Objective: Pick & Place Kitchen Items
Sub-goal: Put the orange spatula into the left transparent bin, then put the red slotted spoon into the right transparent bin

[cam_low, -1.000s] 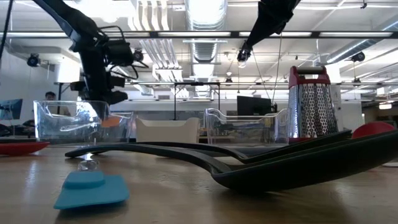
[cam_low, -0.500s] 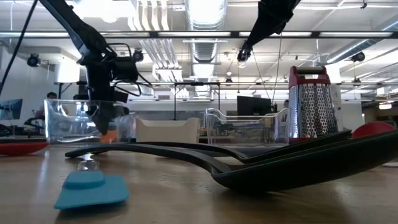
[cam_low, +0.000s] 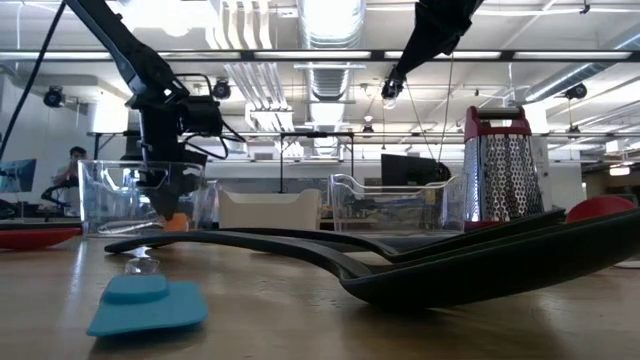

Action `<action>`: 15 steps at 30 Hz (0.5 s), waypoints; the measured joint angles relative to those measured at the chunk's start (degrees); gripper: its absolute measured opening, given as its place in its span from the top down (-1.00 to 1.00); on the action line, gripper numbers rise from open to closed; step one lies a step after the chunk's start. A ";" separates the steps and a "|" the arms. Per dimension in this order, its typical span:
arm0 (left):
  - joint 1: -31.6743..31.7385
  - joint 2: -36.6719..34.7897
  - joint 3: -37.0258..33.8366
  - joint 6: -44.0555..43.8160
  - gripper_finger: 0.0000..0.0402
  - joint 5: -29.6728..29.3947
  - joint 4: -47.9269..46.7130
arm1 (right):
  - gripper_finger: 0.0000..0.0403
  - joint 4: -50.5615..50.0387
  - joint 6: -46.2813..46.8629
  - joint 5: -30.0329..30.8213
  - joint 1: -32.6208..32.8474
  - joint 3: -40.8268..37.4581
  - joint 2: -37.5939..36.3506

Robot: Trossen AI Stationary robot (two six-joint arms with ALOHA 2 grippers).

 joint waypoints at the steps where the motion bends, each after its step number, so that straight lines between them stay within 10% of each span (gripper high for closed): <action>1: 0.02 -0.24 -0.02 0.46 0.45 -0.02 -0.01 | 0.83 0.00 0.00 0.02 0.00 0.00 0.00; 15: 0.00 -11.55 4.60 0.66 0.12 -0.24 -13.34 | 0.83 0.02 -0.02 0.02 0.00 0.00 0.00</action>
